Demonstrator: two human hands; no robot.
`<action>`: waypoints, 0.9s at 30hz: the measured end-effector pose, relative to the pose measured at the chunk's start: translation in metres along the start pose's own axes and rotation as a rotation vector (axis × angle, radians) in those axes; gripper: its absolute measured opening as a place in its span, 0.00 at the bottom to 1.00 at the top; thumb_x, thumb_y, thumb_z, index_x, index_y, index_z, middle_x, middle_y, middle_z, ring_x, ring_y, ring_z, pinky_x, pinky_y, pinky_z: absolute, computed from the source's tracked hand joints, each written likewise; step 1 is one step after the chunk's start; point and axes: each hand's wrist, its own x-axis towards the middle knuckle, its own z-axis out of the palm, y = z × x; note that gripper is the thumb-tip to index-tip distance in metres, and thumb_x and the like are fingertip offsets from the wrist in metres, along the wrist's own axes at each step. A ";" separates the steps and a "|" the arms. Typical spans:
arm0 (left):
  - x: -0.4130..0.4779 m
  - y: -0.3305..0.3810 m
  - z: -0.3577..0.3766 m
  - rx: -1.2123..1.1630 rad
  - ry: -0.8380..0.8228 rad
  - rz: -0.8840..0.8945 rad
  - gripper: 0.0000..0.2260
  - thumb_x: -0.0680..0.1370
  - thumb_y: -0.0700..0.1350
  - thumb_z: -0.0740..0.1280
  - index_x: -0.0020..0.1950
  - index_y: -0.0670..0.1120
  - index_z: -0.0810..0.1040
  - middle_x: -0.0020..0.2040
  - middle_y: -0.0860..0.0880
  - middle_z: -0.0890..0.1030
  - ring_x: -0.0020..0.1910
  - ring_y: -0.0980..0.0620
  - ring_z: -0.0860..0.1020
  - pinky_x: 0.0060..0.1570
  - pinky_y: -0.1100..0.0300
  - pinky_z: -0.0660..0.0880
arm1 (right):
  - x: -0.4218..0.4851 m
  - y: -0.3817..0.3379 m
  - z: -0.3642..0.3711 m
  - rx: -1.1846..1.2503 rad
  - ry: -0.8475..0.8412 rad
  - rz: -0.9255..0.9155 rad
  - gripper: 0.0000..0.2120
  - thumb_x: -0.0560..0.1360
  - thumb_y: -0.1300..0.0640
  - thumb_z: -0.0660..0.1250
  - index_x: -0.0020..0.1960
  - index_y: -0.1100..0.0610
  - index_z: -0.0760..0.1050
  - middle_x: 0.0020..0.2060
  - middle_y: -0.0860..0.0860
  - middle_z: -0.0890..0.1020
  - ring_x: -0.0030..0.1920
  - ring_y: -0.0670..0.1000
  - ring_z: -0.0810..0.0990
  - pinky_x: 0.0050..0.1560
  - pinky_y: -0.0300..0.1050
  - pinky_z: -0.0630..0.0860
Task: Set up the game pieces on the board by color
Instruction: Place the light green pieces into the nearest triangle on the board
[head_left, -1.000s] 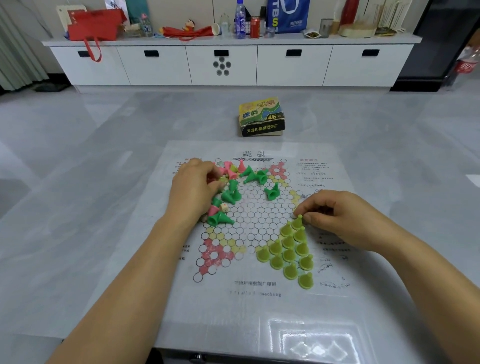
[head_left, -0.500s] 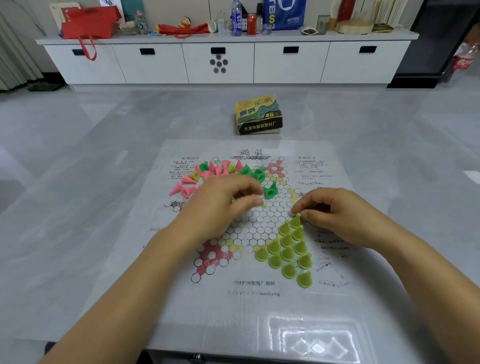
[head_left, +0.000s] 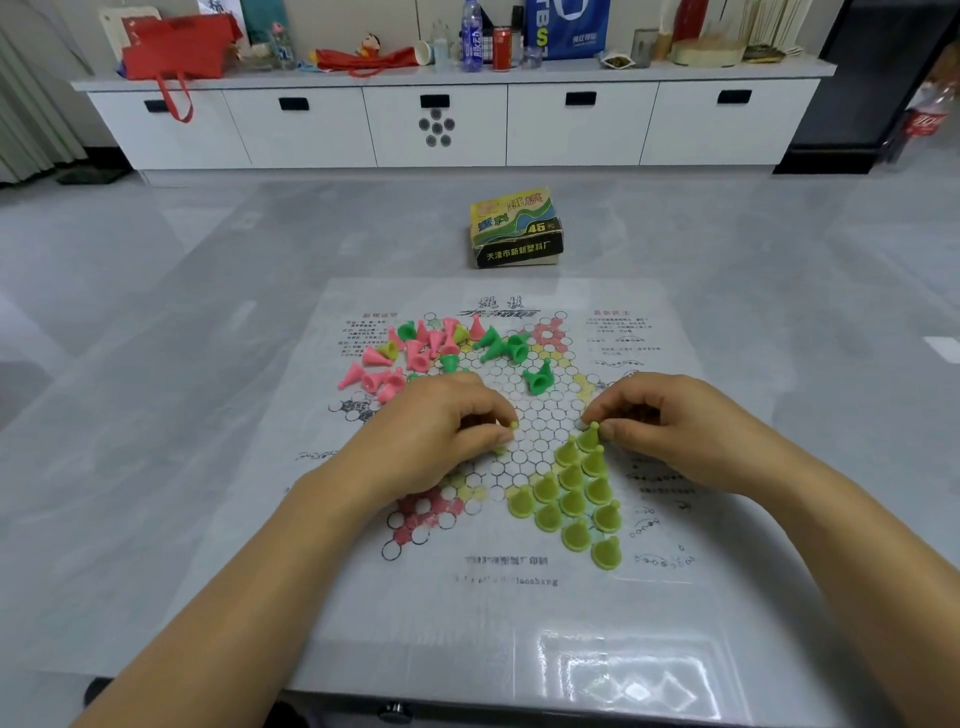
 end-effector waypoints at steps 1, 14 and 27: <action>0.000 0.000 0.000 -0.029 0.008 -0.003 0.06 0.74 0.45 0.68 0.49 0.47 0.81 0.42 0.56 0.79 0.42 0.61 0.75 0.43 0.73 0.69 | 0.000 0.000 0.000 -0.001 0.000 0.000 0.07 0.73 0.58 0.66 0.44 0.46 0.78 0.47 0.46 0.81 0.49 0.46 0.79 0.54 0.45 0.75; 0.001 0.012 0.011 -0.149 -0.027 0.014 0.07 0.72 0.41 0.70 0.49 0.47 0.82 0.40 0.60 0.76 0.43 0.59 0.77 0.46 0.66 0.73 | 0.000 -0.003 0.000 -0.032 0.008 0.005 0.06 0.73 0.58 0.66 0.46 0.49 0.79 0.46 0.47 0.81 0.48 0.47 0.78 0.53 0.45 0.75; 0.003 0.013 0.013 -0.130 -0.046 0.049 0.06 0.71 0.41 0.71 0.48 0.46 0.82 0.41 0.56 0.77 0.42 0.61 0.75 0.44 0.66 0.73 | 0.000 -0.002 0.001 -0.035 0.009 0.004 0.06 0.73 0.58 0.66 0.46 0.48 0.79 0.46 0.47 0.81 0.48 0.47 0.78 0.52 0.45 0.75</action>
